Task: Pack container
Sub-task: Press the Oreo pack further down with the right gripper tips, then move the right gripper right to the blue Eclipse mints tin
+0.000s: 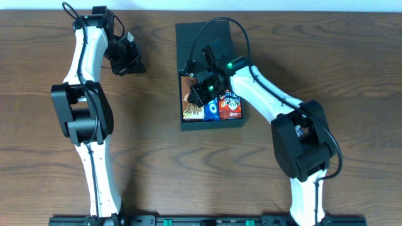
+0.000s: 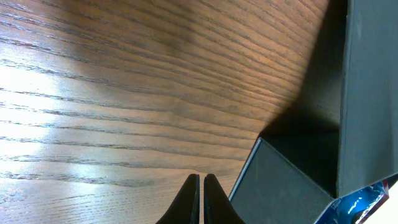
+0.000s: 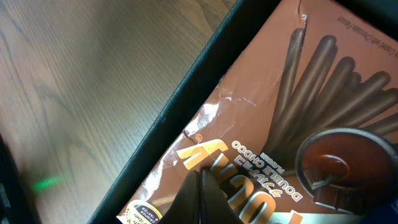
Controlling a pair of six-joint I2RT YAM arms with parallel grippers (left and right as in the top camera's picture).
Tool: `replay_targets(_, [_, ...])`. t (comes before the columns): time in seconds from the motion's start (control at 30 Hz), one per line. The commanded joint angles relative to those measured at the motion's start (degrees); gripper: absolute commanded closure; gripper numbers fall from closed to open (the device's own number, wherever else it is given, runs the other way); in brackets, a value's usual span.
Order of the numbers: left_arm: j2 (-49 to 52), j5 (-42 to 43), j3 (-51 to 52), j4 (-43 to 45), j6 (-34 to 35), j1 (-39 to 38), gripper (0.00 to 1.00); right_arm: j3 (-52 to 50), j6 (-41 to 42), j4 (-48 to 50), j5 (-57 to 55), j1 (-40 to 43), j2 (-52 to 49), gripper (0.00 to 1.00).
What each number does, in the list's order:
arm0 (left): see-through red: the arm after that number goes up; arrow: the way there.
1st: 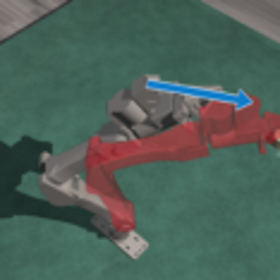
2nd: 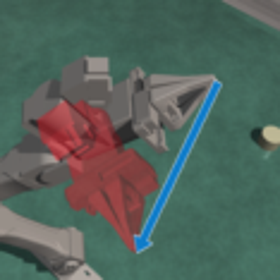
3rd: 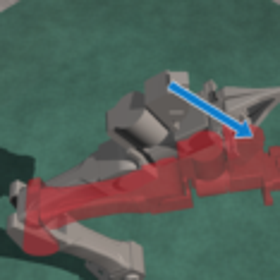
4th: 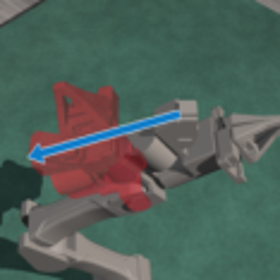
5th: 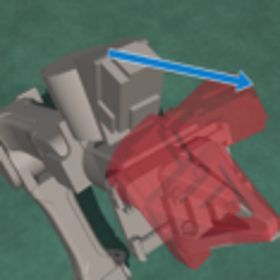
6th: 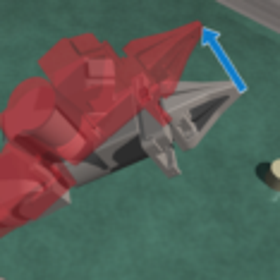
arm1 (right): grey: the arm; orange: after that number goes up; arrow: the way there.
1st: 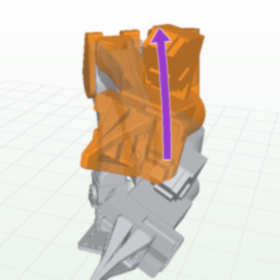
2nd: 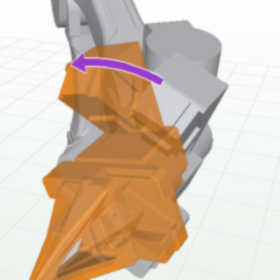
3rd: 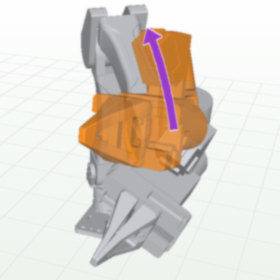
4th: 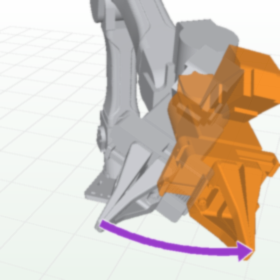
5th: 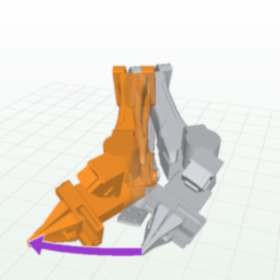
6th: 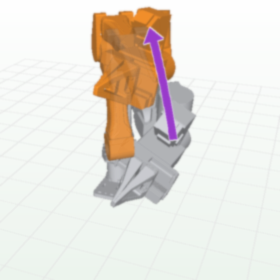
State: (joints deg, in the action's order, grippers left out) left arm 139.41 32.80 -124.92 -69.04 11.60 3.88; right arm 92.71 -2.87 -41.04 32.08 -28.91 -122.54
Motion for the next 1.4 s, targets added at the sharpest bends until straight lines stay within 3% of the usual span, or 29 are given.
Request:
replay_targets(0.0, [0.9,-0.2,0.0,-0.5,-0.6,0.2,0.94,1.5,1.6,-0.6,0.0,-0.8,-1.8,0.99])
replay_targets(0.27, [0.9,-0.2,0.0,-0.5,-0.7,0.2,0.94,16.2,-2.4,-13.4,0.6,3.6,0.9,0.99])
replay_targets(0.57, [0.9,-0.4,0.0,-0.4,-0.7,0.2,0.94,28.5,-13.3,-31.9,-20.7,14.7,9.3,0.99])
replay_targets(0.73, [0.9,-0.9,0.0,0.1,-0.7,0.2,0.94,29.3,-20.1,-44.0,-31.0,20.2,15.3,0.99])
replay_targets(0.8, [0.9,-2.4,0.0,0.3,-0.6,0.2,0.94,28.7,-19.9,-45.8,-30.1,22.4,18.1,0.99])
replay_targets(0.93, [0.9,-2.4,0.0,0.2,-0.6,0.2,0.94,18.3,-19.9,-41.9,-28.9,29.3,29.5,0.99])
replay_targets(1.13, [0.9,-2.4,0.0,0.6,-0.7,-0.3,0.94,-16.4,-19.8,-23.9,-26.5,36.2,48.5,0.94])
replay_targets(1.3, [0.9,-2.4,0.0,0.5,-0.7,-0.6,0.94,-32.3,-8.7,-19.5,-26.8,35.0,49.6,0.94])
replay_targets(1.37, [0.9,-2.4,0.0,0.6,-0.7,-0.8,0.94,-35.2,-5.5,-16.9,-27.8,35.1,48.5,0.85])
